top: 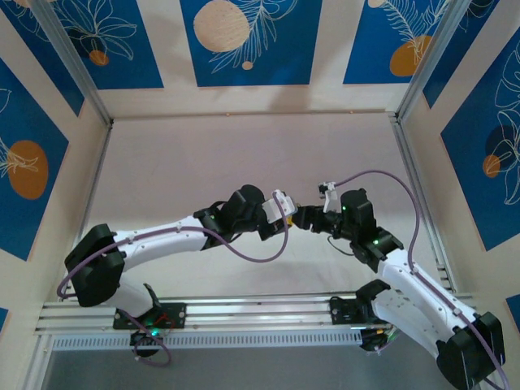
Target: Unlock with the key
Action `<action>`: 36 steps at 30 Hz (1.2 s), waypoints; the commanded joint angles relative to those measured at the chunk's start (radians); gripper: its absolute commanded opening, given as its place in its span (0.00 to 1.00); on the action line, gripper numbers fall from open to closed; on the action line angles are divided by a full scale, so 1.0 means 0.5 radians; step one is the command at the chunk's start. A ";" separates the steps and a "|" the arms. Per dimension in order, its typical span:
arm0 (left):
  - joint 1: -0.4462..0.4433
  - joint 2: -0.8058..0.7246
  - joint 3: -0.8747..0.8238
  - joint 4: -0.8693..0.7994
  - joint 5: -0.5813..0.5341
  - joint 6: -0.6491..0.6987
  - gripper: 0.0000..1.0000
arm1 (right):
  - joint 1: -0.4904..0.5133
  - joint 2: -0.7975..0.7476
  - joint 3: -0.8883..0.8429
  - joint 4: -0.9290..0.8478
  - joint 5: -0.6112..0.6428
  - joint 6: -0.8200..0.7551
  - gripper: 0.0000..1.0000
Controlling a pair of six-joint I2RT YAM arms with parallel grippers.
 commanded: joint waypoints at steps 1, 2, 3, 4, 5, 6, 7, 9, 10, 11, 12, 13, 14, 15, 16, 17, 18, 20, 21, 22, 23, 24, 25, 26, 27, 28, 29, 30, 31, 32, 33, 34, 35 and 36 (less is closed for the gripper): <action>-0.010 -0.002 0.001 0.074 0.045 -0.027 0.11 | -0.027 -0.078 0.057 -0.166 0.076 -0.029 0.55; -0.011 0.009 0.006 0.061 0.042 -0.025 0.11 | -0.030 -0.102 0.061 -0.177 0.076 -0.032 0.56; -0.012 0.017 0.008 0.052 0.040 -0.020 0.11 | -0.033 -0.121 0.063 -0.185 0.076 -0.031 0.57; -0.012 0.027 0.010 0.044 0.039 -0.020 0.10 | -0.039 -0.143 0.065 -0.195 0.079 -0.033 0.57; -0.011 0.036 0.012 0.038 0.039 -0.018 0.10 | -0.043 -0.159 0.068 -0.204 0.083 -0.033 0.57; -0.012 0.043 0.014 0.032 0.036 -0.019 0.10 | -0.048 -0.169 0.071 -0.208 0.082 -0.032 0.57; -0.012 0.053 0.019 0.025 0.033 -0.019 0.11 | -0.057 -0.174 0.069 -0.209 0.075 -0.027 0.54; -0.010 0.071 0.037 -0.004 0.030 -0.019 0.11 | -0.078 -0.168 0.069 -0.193 0.018 -0.015 0.48; -0.014 0.084 0.053 -0.024 0.030 -0.018 0.11 | -0.086 -0.156 0.067 -0.180 -0.004 -0.006 0.47; -0.015 0.098 0.066 -0.033 0.033 -0.018 0.10 | -0.090 -0.150 0.067 -0.169 -0.020 -0.001 0.46; -0.014 0.108 0.070 -0.037 0.034 -0.016 0.10 | -0.095 -0.146 0.066 -0.163 -0.026 -0.005 0.46; -0.015 0.112 0.075 -0.038 0.037 -0.016 0.10 | -0.098 -0.141 0.066 -0.157 -0.025 -0.007 0.45; -0.015 0.118 0.079 -0.039 0.036 -0.017 0.10 | -0.106 -0.136 0.066 -0.154 -0.030 -0.006 0.43; -0.013 0.120 0.080 -0.038 0.039 -0.018 0.10 | -0.117 -0.127 0.067 -0.151 -0.039 -0.006 0.41; -0.015 0.122 0.082 -0.038 0.039 -0.018 0.10 | -0.130 -0.112 0.071 -0.148 -0.066 -0.008 0.40; -0.014 0.122 0.083 -0.038 0.039 -0.016 0.10 | -0.139 -0.096 0.070 -0.141 -0.086 -0.011 0.38; -0.014 0.122 0.084 -0.038 0.040 -0.013 0.10 | -0.152 -0.075 0.073 -0.135 -0.112 -0.016 0.35; -0.015 0.125 0.092 -0.044 0.042 -0.010 0.10 | -0.170 -0.031 0.076 -0.119 -0.162 -0.021 0.27; -0.015 0.125 0.095 -0.044 0.042 -0.011 0.10 | -0.174 -0.017 0.075 -0.106 -0.183 -0.021 0.25; -0.015 0.128 0.098 -0.047 0.045 -0.008 0.10 | -0.179 -0.006 0.075 -0.093 -0.203 -0.023 0.24; -0.015 0.129 0.099 -0.050 0.045 -0.007 0.10 | -0.184 0.000 0.070 -0.077 -0.220 -0.021 0.23; -0.016 0.128 0.101 -0.051 0.051 -0.009 0.10 | -0.186 0.001 0.068 -0.062 -0.241 -0.026 0.23; -0.015 0.131 0.101 -0.055 0.054 -0.008 0.10 | -0.188 0.001 0.066 -0.050 -0.248 -0.027 0.22; -0.015 0.132 0.104 -0.056 0.056 -0.009 0.10 | -0.190 -0.001 0.067 -0.046 -0.249 -0.030 0.21; -0.017 0.132 0.104 -0.059 0.059 -0.007 0.10 | -0.193 0.002 0.071 -0.048 -0.250 -0.034 0.18; -0.013 0.133 0.105 -0.058 0.064 -0.012 0.10 | -0.195 0.005 0.071 -0.051 -0.245 -0.038 0.17; -0.014 0.131 0.105 -0.060 0.074 -0.011 0.10 | -0.202 0.006 0.069 -0.048 -0.248 -0.040 0.16; -0.014 0.128 0.104 -0.062 0.080 -0.011 0.10 | -0.205 0.013 0.072 -0.043 -0.254 -0.041 0.16; -0.015 0.128 0.106 -0.062 0.089 -0.012 0.10 | -0.209 0.024 0.073 -0.047 -0.264 -0.046 0.16; -0.015 0.126 0.106 -0.067 0.094 -0.010 0.10 | -0.210 0.034 0.075 -0.046 -0.270 -0.053 0.16; -0.013 0.125 0.111 -0.071 0.104 -0.013 0.10 | -0.212 0.042 0.074 -0.043 -0.279 -0.054 0.16; -0.016 0.123 0.111 -0.074 0.112 -0.014 0.10 | -0.213 0.053 0.074 -0.040 -0.287 -0.059 0.16; -0.015 0.122 0.118 -0.077 0.118 -0.013 0.10 | -0.213 0.059 0.073 -0.037 -0.288 -0.063 0.16; -0.015 0.118 0.120 -0.080 0.126 -0.013 0.10 | -0.213 0.068 0.071 -0.036 -0.293 -0.068 0.16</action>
